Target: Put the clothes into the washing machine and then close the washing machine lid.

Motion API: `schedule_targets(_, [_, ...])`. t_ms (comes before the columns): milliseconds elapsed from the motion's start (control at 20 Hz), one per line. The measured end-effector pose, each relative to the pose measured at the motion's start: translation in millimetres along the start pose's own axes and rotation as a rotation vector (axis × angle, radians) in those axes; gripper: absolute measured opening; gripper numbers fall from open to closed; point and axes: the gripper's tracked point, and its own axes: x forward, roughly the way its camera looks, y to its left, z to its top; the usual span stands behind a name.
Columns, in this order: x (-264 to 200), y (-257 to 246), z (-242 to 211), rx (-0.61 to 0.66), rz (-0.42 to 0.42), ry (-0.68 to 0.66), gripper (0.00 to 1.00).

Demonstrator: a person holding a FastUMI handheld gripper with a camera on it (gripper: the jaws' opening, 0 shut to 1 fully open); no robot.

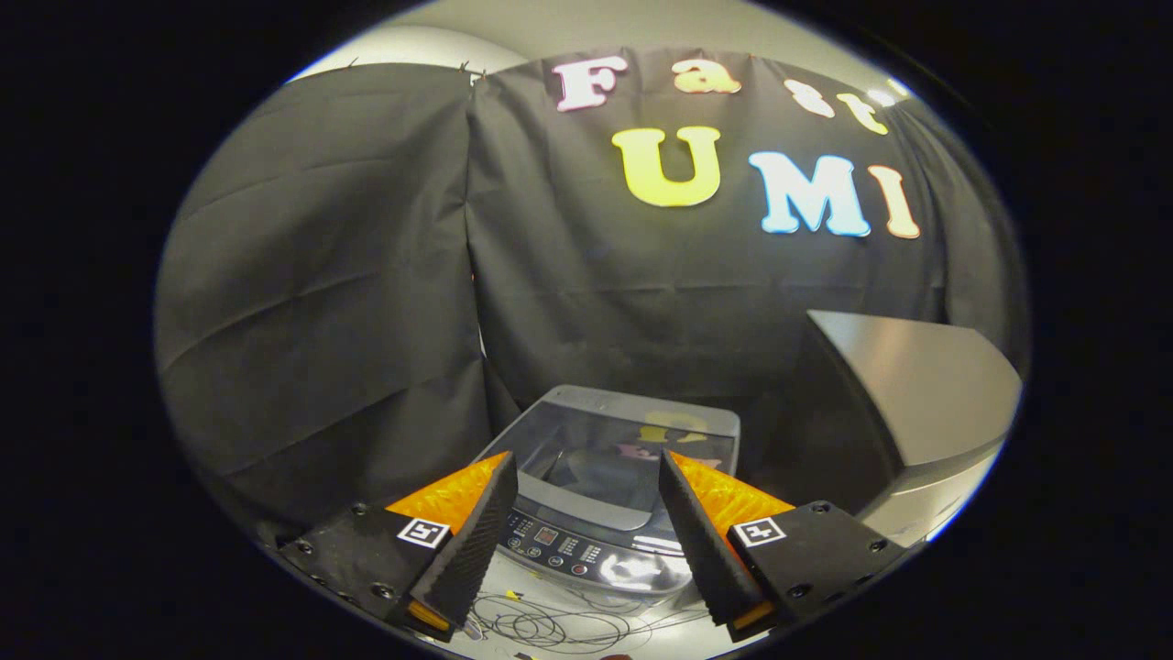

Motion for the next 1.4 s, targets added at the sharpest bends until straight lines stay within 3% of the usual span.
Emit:
schedule_targets(300, [-108, -61, 45, 0.039, -0.156, -0.195, 0.96])
schedule_targets(600, [-206, -125, 60, -0.03, -0.338, -0.331, 0.96])
schedule_targets(750, [-244, -151, 41, -0.079, -0.423, -0.355, 0.96])
schedule_targets(1050, [-293, -190, 25, -0.07, -0.502, -0.365, 0.96])
schedule_targets(1400, [-302, -214, 20, -0.114, -0.496, -0.356, 0.96])
